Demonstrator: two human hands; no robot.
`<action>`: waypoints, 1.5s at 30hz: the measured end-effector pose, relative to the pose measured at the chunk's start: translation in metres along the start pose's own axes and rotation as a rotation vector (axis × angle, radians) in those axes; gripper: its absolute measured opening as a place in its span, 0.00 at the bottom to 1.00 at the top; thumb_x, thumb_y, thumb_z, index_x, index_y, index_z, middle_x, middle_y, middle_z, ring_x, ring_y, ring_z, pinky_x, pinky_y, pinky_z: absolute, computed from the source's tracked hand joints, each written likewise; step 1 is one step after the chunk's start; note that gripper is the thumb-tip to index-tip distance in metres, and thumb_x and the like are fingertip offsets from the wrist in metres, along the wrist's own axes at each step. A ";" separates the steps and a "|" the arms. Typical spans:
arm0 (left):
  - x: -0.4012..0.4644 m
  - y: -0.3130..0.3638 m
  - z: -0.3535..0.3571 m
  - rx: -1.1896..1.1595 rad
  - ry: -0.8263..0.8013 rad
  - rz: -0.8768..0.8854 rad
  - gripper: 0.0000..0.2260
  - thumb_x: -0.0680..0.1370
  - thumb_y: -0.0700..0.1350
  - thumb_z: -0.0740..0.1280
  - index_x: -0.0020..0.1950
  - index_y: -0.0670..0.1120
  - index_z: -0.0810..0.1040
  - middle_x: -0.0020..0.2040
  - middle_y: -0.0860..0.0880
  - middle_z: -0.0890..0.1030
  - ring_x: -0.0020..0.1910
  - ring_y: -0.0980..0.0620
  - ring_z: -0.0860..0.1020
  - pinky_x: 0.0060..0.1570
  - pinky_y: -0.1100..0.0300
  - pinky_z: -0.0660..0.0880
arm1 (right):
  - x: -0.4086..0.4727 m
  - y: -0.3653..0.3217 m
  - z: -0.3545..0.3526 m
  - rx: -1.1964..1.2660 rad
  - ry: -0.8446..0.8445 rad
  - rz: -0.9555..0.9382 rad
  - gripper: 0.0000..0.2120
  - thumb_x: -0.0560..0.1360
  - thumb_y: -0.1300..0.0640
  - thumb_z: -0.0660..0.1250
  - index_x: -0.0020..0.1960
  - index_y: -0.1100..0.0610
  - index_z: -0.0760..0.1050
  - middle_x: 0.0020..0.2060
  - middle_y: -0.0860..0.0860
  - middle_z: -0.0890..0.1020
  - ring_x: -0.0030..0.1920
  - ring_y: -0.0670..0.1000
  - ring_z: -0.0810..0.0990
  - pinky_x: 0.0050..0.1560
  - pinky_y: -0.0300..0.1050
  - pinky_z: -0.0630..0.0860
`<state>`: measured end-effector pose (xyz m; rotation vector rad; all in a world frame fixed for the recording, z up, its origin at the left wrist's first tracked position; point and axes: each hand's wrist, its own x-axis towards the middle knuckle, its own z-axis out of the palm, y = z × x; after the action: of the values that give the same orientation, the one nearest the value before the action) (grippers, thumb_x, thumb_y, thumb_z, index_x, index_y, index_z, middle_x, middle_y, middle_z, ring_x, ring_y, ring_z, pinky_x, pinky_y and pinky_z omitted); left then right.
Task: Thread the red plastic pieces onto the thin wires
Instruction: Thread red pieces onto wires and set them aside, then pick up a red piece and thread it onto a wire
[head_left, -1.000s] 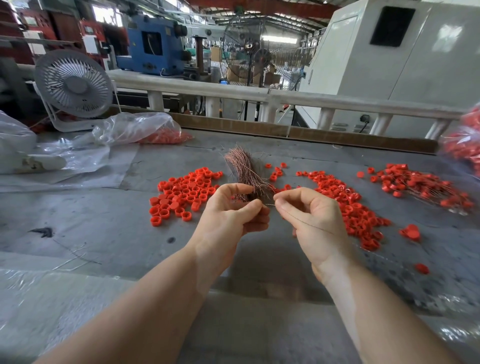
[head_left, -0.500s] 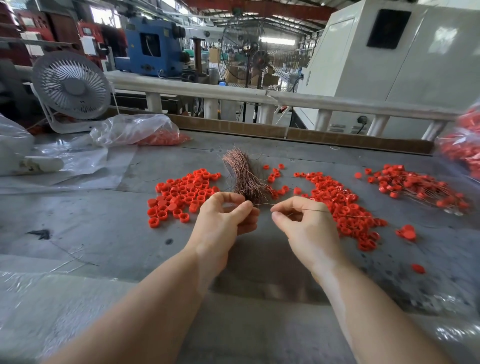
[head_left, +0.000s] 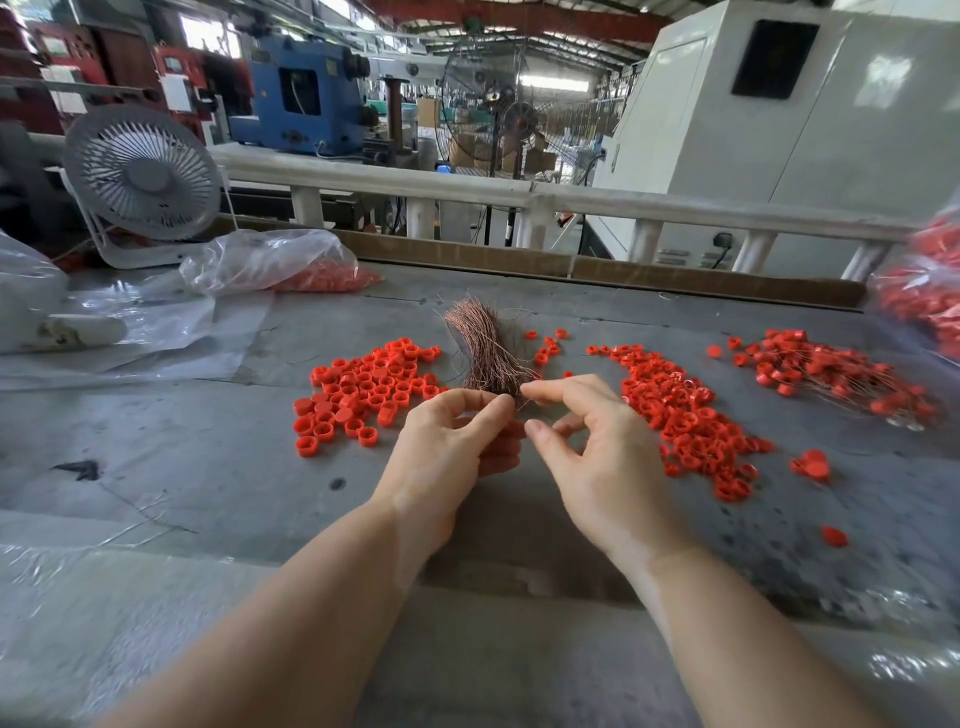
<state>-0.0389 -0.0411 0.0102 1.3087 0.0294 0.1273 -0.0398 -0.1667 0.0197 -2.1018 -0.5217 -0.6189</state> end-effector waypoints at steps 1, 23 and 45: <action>-0.001 0.000 0.001 0.005 -0.011 -0.002 0.04 0.77 0.40 0.66 0.43 0.42 0.78 0.31 0.49 0.81 0.30 0.56 0.78 0.33 0.64 0.77 | 0.000 0.002 0.000 -0.008 -0.012 0.012 0.11 0.72 0.64 0.69 0.53 0.55 0.80 0.44 0.39 0.75 0.38 0.43 0.76 0.42 0.27 0.69; -0.003 0.006 0.003 0.053 -0.012 0.010 0.08 0.79 0.48 0.62 0.52 0.50 0.80 0.50 0.54 0.79 0.50 0.60 0.75 0.55 0.67 0.71 | 0.001 0.006 -0.002 -0.163 0.022 0.068 0.09 0.72 0.66 0.69 0.48 0.55 0.81 0.44 0.45 0.76 0.41 0.45 0.74 0.43 0.32 0.69; -0.008 -0.003 0.001 1.020 -0.108 0.385 0.05 0.74 0.45 0.69 0.49 0.50 0.81 0.39 0.58 0.74 0.42 0.60 0.70 0.38 0.70 0.61 | -0.001 0.006 -0.003 -0.294 -0.289 0.307 0.09 0.74 0.62 0.65 0.48 0.51 0.80 0.49 0.49 0.81 0.52 0.51 0.78 0.52 0.46 0.74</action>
<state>-0.0464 -0.0434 0.0069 2.3299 -0.2867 0.4040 -0.0382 -0.1729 0.0168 -2.5054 -0.2652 -0.2246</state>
